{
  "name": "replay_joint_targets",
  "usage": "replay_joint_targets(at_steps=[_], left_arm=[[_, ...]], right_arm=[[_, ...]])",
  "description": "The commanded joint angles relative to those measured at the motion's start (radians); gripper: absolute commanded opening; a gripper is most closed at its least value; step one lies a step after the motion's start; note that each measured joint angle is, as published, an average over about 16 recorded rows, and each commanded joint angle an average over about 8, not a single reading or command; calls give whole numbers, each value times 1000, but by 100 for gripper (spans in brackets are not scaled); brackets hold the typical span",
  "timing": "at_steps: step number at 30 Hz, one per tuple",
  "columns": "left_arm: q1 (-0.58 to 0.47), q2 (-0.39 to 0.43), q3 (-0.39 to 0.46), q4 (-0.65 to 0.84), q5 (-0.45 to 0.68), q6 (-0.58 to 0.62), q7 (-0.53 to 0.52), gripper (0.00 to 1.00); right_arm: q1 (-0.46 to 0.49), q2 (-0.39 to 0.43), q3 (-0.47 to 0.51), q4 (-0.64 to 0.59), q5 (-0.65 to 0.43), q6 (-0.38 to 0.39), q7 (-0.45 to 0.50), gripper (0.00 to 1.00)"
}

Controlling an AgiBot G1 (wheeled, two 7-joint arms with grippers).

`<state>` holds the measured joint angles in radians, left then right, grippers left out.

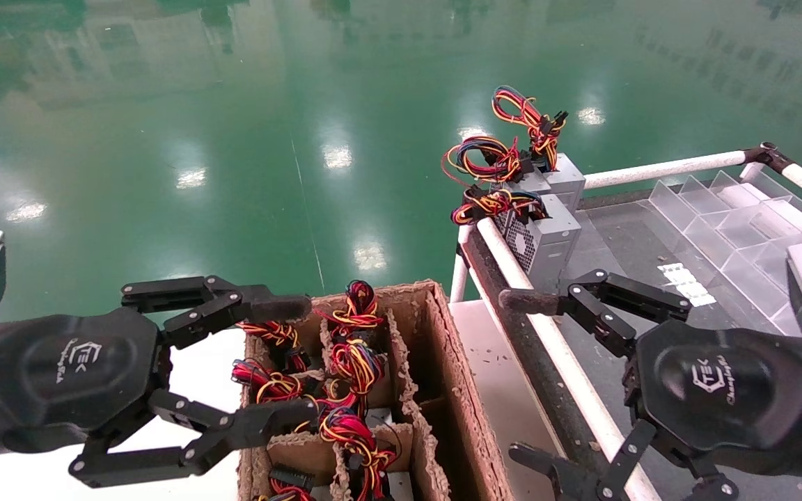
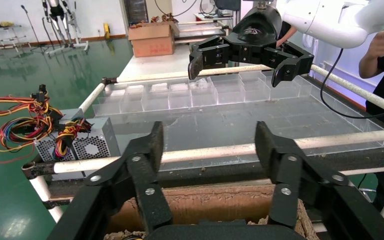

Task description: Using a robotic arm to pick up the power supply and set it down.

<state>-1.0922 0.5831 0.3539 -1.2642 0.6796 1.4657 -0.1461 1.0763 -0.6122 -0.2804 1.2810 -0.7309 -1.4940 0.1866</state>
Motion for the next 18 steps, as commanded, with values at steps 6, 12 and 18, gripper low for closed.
replay_joint_targets(at_steps=[6,12,18], left_arm=[[0,0,0,0,0,0,0,0],[0,0,0,0,0,0,0,0],[0,0,0,0,0,0,0,0]], right_arm=[[0,0,0,0,0,0,0,100],[0,0,0,0,0,0,0,100],[0,0,0,0,0,0,0,100]])
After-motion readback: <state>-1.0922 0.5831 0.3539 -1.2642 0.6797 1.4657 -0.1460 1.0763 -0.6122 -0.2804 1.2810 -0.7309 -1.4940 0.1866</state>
